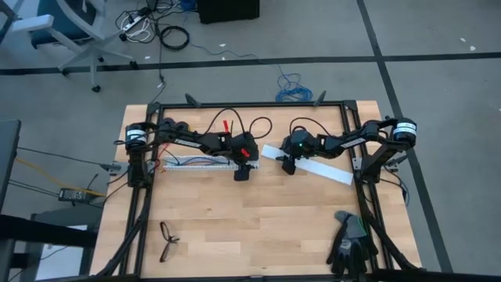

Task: Ziptie cables
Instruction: Close the white cable duct

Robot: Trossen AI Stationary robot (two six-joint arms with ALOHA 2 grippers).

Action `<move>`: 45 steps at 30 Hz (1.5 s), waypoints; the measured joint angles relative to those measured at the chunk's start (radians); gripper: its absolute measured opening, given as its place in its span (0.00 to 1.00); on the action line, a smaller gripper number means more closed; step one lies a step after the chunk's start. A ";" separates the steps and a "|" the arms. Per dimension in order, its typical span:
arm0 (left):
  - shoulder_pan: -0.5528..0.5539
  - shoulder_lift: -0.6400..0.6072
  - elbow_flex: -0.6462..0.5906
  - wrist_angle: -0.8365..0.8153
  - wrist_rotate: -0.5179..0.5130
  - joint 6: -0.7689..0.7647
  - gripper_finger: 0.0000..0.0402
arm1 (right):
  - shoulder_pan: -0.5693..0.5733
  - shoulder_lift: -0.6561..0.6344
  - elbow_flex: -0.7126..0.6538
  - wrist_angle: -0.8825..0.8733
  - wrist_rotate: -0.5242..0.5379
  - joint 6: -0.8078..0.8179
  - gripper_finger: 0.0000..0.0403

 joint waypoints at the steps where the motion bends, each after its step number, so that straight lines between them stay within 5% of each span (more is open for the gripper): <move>1: 0.000 0.000 0.000 -0.002 0.000 0.002 0.54 | 0.000 0.000 0.000 0.005 -0.006 0.000 0.51; 14: 0.000 0.000 0.000 -0.010 0.000 0.004 0.54 | -0.001 0.000 0.001 0.022 -0.004 0.008 0.41; 33: 0.000 0.000 0.000 -0.010 0.000 0.001 0.54 | 0.001 -0.015 0.067 0.051 -0.020 -0.034 0.84; 45: 0.001 0.001 -0.002 0.005 -0.001 -0.029 0.54 | -0.007 0.032 0.090 0.026 -0.005 -0.096 0.89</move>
